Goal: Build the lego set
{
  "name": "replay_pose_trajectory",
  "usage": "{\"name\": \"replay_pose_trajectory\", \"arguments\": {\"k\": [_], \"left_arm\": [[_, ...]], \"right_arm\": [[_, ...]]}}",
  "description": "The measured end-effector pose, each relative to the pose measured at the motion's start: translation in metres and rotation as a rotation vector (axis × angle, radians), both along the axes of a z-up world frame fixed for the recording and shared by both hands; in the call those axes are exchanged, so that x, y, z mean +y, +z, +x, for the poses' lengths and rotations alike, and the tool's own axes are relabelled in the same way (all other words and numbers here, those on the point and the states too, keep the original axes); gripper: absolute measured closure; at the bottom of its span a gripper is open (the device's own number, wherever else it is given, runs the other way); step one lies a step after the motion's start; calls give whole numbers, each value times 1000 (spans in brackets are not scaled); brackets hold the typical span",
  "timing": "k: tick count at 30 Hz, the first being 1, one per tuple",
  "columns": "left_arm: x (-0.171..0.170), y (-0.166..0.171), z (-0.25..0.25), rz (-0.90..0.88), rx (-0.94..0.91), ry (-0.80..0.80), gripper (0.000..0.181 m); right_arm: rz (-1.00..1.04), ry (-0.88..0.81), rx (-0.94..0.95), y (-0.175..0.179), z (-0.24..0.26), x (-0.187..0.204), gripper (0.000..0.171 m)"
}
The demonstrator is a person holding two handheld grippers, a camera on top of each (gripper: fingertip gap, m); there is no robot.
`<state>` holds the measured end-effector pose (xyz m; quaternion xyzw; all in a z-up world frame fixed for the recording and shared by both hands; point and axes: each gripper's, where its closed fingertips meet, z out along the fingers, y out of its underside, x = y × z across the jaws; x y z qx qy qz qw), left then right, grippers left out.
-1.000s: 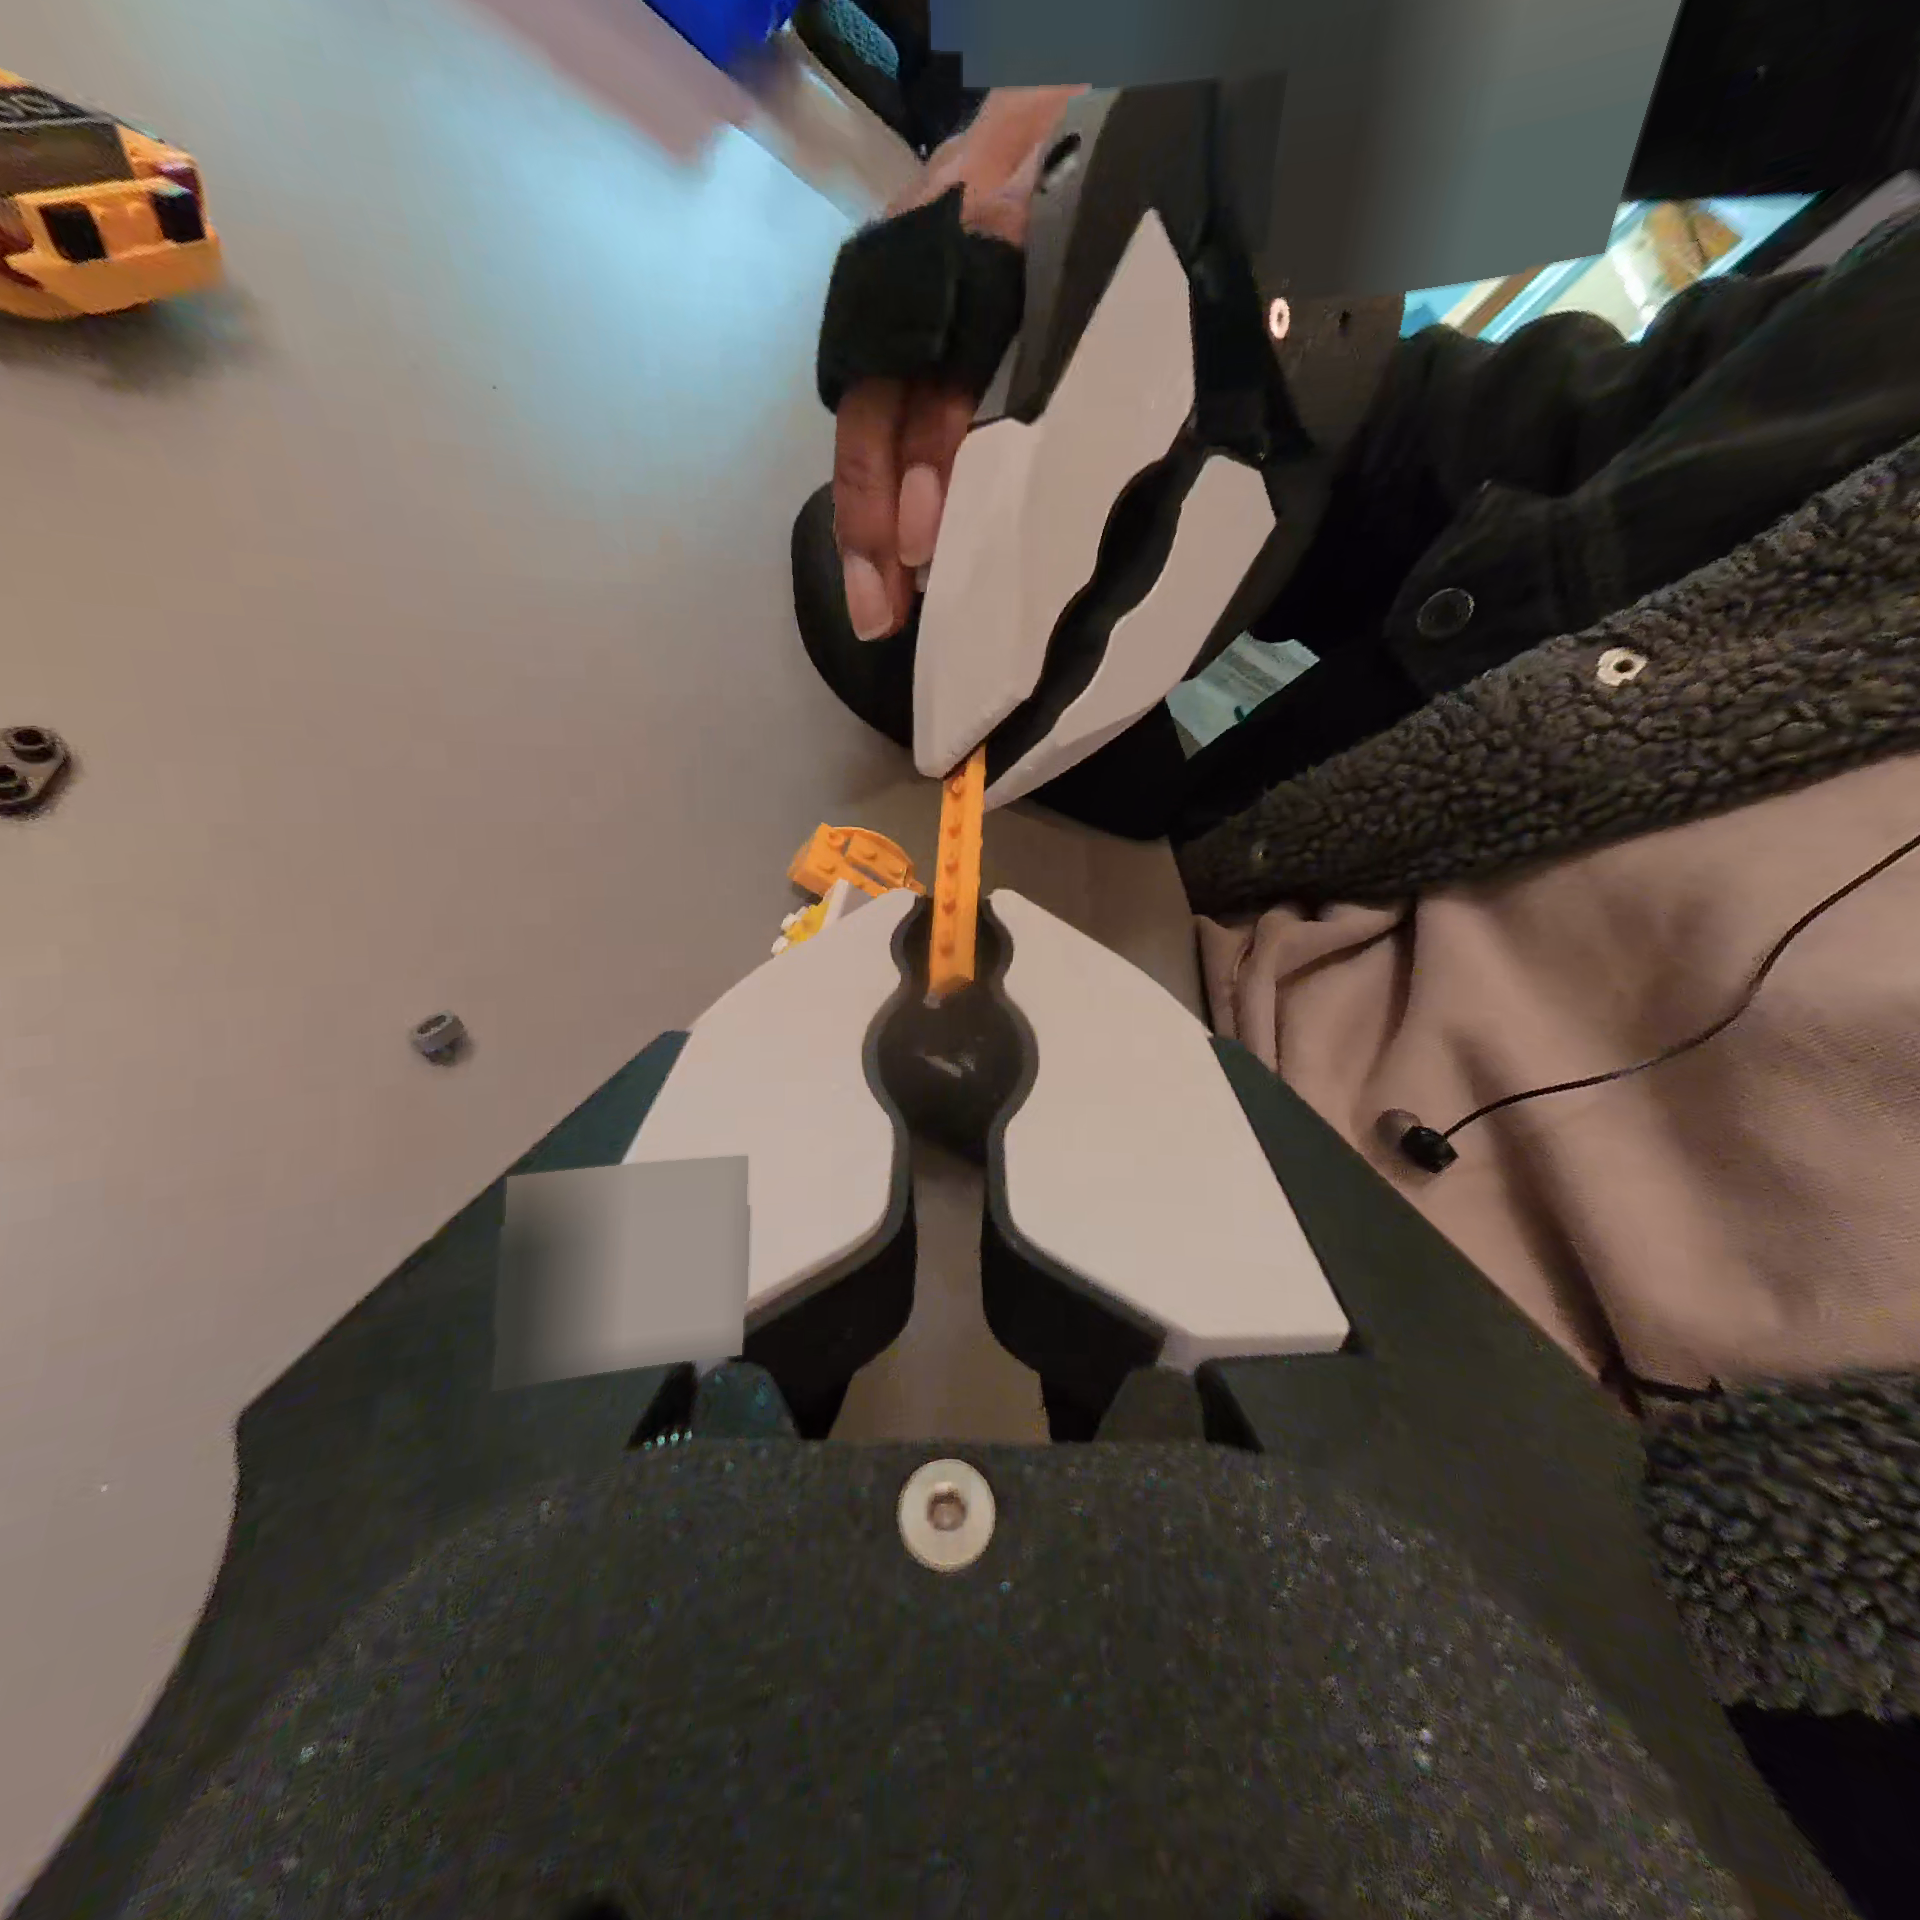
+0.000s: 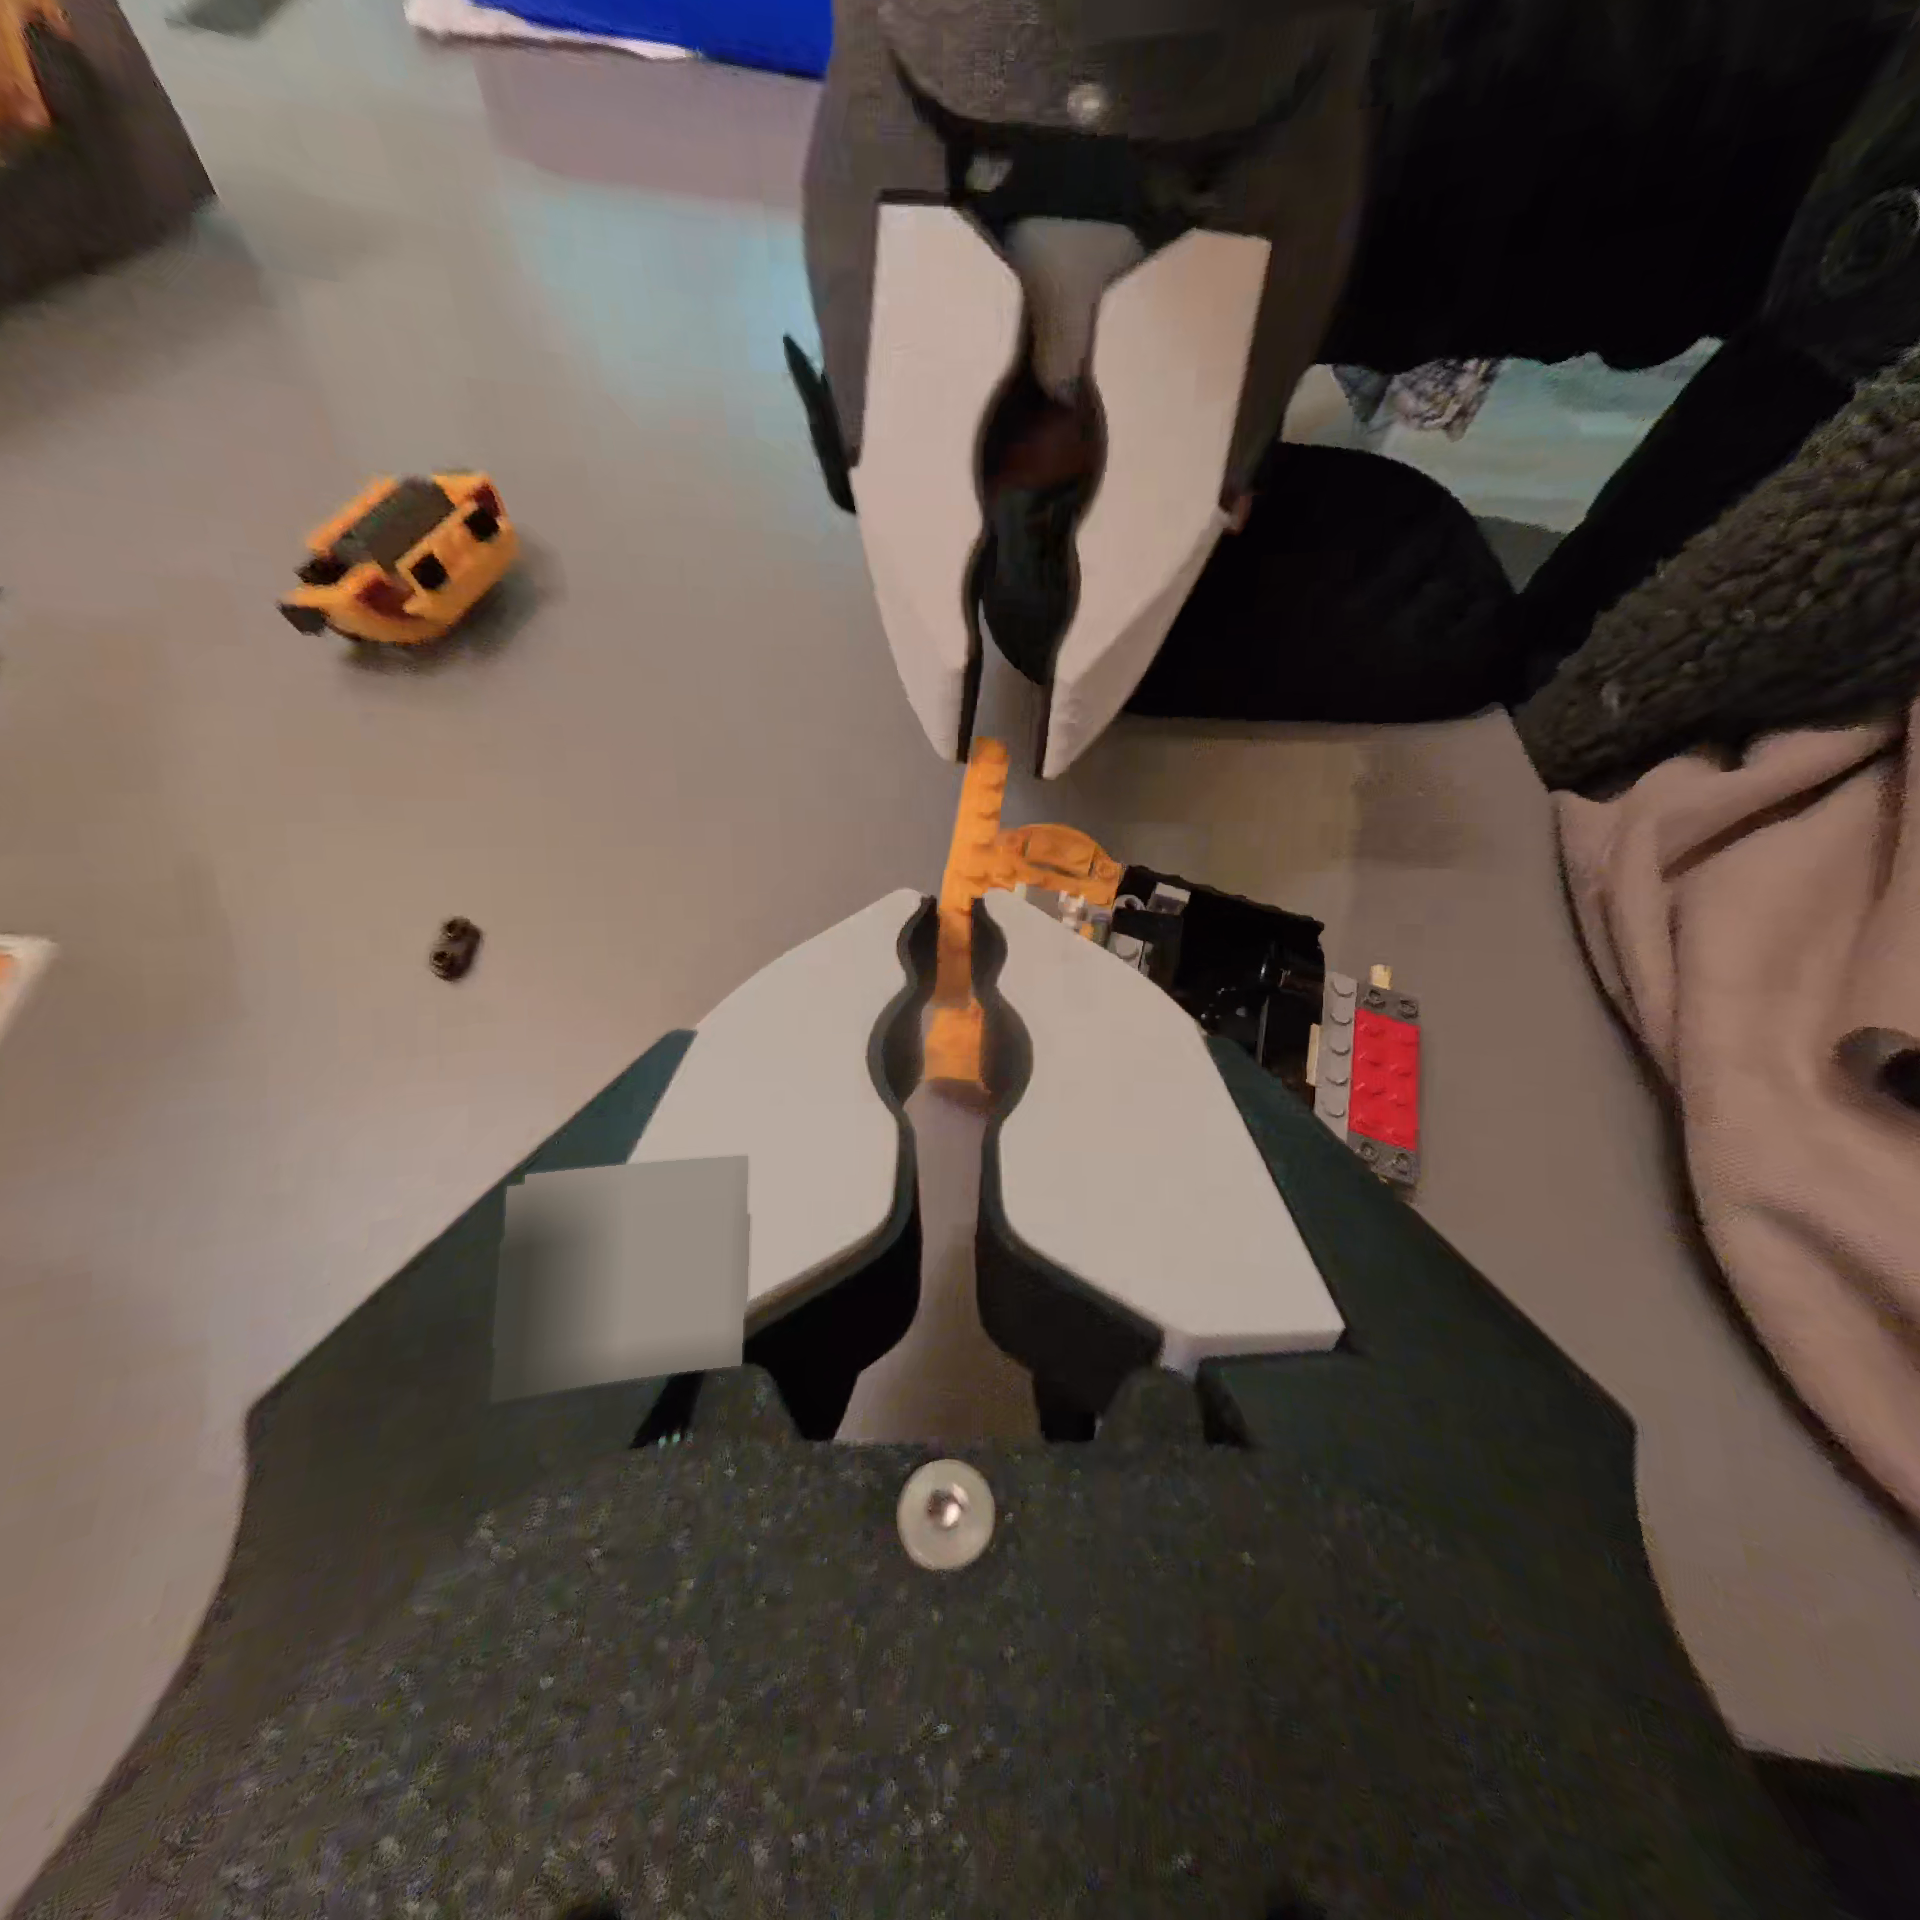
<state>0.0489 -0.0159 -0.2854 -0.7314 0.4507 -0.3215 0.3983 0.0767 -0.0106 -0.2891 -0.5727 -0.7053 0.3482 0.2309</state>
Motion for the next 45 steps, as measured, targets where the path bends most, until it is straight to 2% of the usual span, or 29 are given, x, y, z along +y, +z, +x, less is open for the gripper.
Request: {"name": "replay_pose_trajectory", "arguments": {"k": [3,13,20,32,45], "left_arm": [[-1,-7,3,-60,-9,-26,181],[10,-14,-8,-99,-19,19,180],[4,-28,-10,-316,-79,-16,168],[-3,-27,-7,-350,-84,-56,178],[-6,-27,-5,-349,-73,-63,178]], "right_arm": [[5,18,-34,-12,-1,-3,165],[-186,0,-96,-22,0,-4,167],[-222,79,-130,-24,2,-7,168],[-233,146,-204,-27,4,-7,167],[-336,190,-205,-22,6,-7,163]]}}
